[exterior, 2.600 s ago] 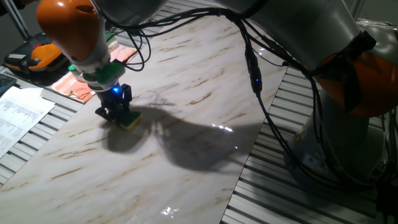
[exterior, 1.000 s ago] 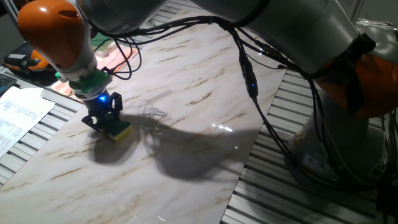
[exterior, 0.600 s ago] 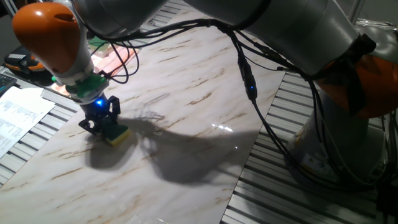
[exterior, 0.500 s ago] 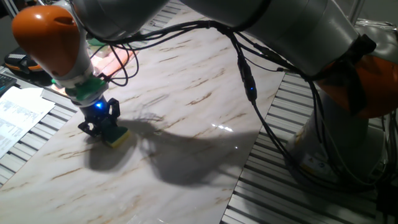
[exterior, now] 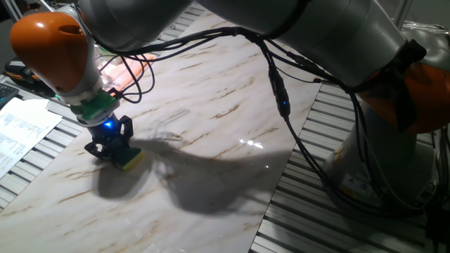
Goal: Clean the tabletop with a sponge
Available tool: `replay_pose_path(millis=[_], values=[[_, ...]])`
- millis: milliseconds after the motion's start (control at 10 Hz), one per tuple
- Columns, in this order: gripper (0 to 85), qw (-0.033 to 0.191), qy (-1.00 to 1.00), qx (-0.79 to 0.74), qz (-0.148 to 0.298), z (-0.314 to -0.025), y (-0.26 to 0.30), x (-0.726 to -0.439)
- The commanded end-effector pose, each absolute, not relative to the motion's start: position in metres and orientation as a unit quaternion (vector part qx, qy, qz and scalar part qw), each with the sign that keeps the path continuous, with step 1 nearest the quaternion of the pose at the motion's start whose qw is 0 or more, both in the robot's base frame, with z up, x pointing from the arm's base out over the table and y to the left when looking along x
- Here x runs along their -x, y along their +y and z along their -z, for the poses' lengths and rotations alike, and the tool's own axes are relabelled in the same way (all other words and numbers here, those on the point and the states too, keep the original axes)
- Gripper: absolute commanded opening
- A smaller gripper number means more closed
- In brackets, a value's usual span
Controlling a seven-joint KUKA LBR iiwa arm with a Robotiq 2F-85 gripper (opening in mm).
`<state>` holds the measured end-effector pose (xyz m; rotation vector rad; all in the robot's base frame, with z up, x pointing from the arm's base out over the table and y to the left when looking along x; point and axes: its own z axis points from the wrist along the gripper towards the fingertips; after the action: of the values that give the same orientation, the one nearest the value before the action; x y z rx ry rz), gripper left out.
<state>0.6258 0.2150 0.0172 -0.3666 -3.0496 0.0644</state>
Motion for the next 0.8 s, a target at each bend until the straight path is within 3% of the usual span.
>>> replay_pose_path(millis=[0,700], values=[[0.0,0.037,-0.992,0.120,-0.019,-0.018,0.219,-0.625],[0.0,0.045,-0.989,0.139,-0.013,-0.024,0.244,-0.614]])
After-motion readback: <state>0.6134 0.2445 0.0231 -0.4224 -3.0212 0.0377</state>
